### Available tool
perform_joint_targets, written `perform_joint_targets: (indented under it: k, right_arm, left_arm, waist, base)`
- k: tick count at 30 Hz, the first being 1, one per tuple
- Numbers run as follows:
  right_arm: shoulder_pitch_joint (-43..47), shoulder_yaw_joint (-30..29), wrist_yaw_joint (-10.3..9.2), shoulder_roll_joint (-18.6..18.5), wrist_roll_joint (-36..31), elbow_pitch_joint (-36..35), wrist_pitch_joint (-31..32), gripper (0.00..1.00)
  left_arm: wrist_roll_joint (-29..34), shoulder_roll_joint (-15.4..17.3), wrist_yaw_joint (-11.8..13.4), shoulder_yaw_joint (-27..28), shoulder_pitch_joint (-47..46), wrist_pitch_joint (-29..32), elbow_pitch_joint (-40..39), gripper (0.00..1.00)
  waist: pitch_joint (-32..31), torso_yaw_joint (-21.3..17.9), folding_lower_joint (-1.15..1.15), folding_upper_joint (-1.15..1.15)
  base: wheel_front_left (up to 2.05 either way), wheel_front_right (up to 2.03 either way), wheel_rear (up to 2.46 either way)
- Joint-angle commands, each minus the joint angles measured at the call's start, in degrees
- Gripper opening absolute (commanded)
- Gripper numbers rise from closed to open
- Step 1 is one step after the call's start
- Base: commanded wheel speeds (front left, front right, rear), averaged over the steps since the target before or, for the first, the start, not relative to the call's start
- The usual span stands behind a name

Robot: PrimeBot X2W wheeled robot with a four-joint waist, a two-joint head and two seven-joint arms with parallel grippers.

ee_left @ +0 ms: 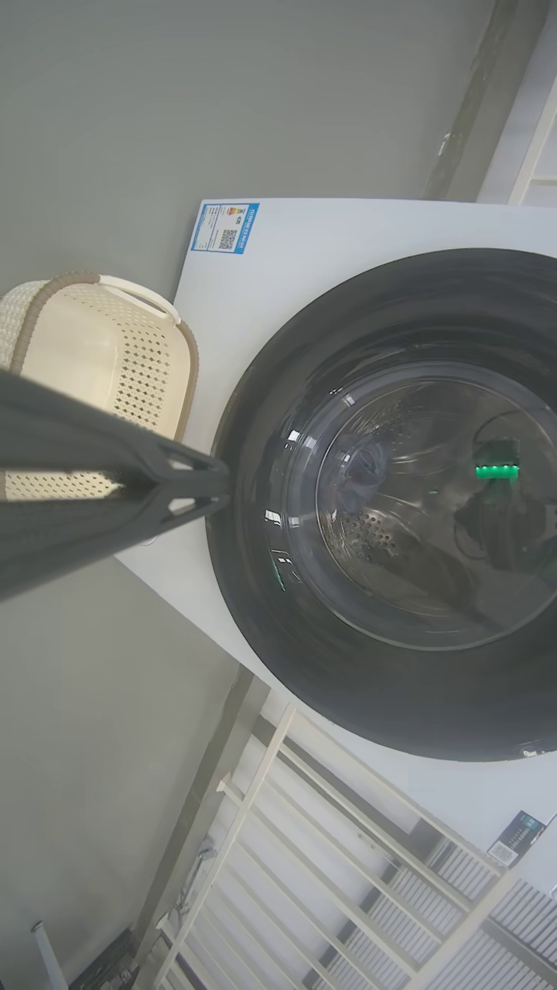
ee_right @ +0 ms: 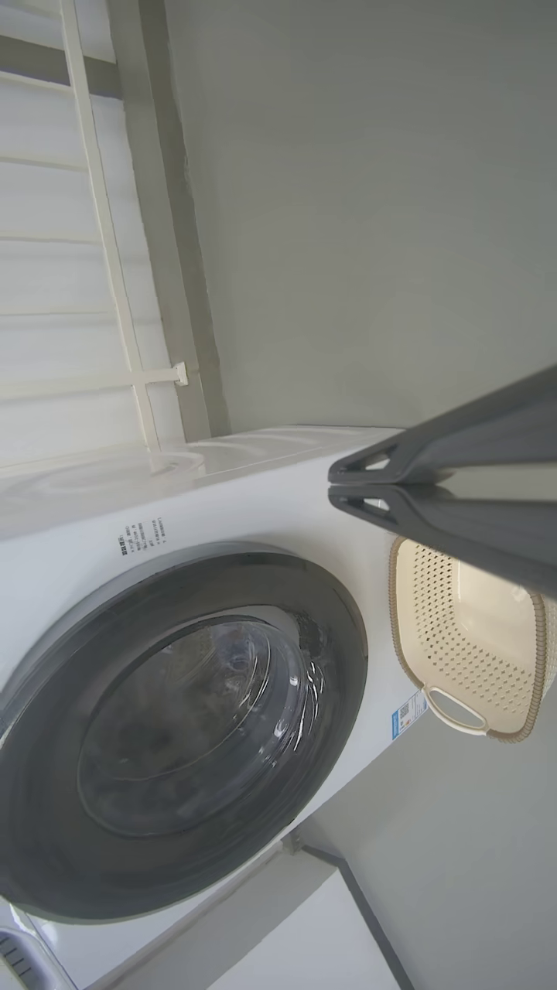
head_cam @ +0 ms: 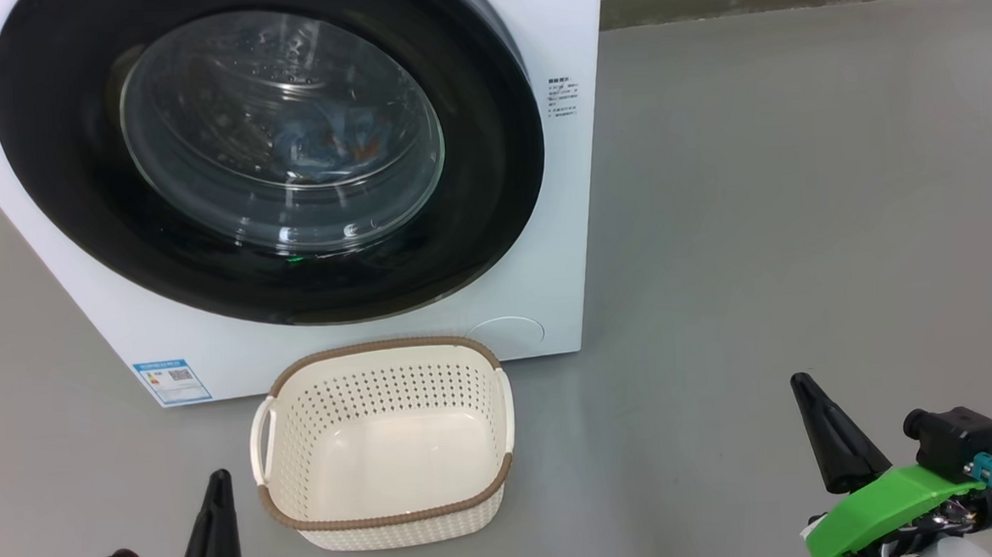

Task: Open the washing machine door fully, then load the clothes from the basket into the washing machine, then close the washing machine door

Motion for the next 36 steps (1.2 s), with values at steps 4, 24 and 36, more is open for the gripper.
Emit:
perform_joint_targets:
  k: [4, 24, 36]
  right_arm:
    - [-1.8, -1.23, -0.02, -0.26, 3.79, -1.65, 0.83, 0.0]
    - [-1.65, -4.16, -0.04, 1.32, 14.64, -2.3, 4.14, 0.0]
    - [-1.55, -5.79, -0.06, 2.21, 20.58, -2.67, 5.98, 0.0]
  left_arm:
    - [-2.72, 0.39, -0.31, 1.31, -1.71, 0.82, -1.55, 0.0]
    - [-12.21, -0.64, -0.71, 3.51, -1.98, 4.16, -2.11, 0.0]
    - [-17.42, -1.22, -0.93, 4.74, -2.12, 6.0, -2.42, 0.0]
  waist:
    - [0.06, 0.02, -0.02, 0.0]
    - [0.26, 0.11, -0.02, 0.0]
    - [0.36, 0.16, -0.02, 0.0]
  base:
    - [0.0, 0.0, 0.0]
    - [0.0, 0.0, 0.0]
    - [0.0, 0.0, 0.0]
